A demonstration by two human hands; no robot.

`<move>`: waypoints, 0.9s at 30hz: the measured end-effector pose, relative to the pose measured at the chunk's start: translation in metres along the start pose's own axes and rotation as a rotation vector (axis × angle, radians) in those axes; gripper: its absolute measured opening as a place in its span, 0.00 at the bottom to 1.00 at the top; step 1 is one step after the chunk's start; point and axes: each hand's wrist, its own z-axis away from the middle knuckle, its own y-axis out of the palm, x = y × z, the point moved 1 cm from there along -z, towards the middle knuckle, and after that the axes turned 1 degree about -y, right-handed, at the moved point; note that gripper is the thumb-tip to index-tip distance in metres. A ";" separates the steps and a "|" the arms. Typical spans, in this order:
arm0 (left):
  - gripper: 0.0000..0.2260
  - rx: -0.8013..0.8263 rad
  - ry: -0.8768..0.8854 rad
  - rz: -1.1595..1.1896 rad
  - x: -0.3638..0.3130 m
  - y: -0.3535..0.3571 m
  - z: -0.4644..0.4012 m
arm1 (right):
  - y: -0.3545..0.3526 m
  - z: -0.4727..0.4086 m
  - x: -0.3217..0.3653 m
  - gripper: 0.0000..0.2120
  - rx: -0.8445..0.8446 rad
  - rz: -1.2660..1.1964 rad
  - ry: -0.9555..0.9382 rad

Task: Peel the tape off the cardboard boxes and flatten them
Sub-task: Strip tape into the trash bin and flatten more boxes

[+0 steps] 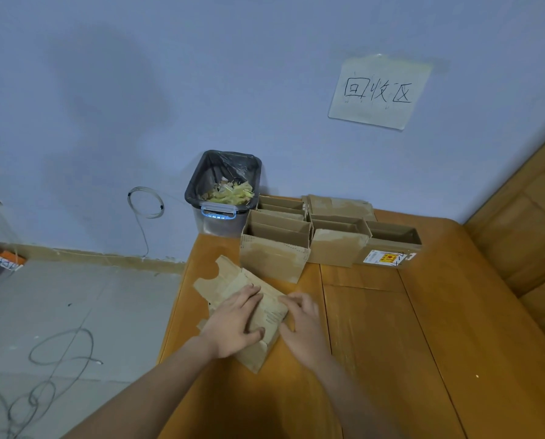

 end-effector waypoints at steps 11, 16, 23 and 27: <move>0.35 0.035 0.006 0.086 0.002 -0.004 -0.004 | -0.010 -0.019 -0.005 0.22 0.146 0.335 -0.348; 0.35 0.042 0.001 0.088 0.002 -0.003 -0.004 | -0.012 -0.015 -0.008 0.19 0.127 0.323 -0.401; 0.35 0.046 0.001 0.092 0.004 -0.004 -0.005 | -0.008 -0.014 -0.007 0.18 0.113 0.347 -0.410; 0.34 0.042 0.006 0.091 0.002 -0.004 -0.005 | -0.007 -0.018 -0.005 0.16 0.098 0.388 -0.419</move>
